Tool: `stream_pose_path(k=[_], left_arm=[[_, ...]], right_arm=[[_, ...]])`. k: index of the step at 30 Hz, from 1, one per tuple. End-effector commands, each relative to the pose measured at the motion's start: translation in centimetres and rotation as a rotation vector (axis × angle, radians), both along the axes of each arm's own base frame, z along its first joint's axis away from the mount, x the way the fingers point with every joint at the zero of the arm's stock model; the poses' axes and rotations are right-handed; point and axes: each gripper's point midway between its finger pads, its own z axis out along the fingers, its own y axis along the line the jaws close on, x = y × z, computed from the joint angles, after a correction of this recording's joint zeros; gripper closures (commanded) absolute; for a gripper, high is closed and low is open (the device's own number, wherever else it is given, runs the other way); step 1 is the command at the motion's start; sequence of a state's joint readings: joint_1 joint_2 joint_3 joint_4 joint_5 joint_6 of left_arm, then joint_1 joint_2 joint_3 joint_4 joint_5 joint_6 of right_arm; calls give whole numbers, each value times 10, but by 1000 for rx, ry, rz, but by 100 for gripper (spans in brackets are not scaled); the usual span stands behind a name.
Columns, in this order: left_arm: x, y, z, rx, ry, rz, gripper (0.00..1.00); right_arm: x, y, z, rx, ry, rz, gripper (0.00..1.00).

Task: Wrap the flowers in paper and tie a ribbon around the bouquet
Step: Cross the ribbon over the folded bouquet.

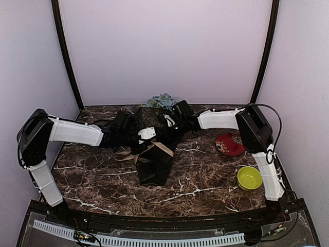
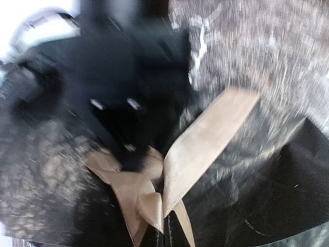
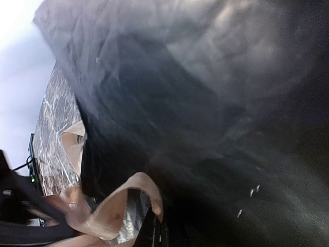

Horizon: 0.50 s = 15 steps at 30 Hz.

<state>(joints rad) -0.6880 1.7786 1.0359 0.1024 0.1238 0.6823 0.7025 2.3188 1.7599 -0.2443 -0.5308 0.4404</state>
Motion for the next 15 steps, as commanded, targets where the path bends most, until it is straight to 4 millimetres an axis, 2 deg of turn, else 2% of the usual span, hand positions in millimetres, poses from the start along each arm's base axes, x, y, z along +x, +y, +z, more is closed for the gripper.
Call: stream_pose_path(k=[1,7,12,15], left_arm=[[-3,-2,36,-147,13,7,100],[4,6,39,-190,50,46,100],[8,7,40,-211,64,74,100],[8,7,39,-215,68,79,100]], right_arm=[[-21,1,8,18,12,80,100],[-36,1,6,33,32,152,100],[-53,2,11,89,55,232,100],[-65,4,15,128,73,285,96]])
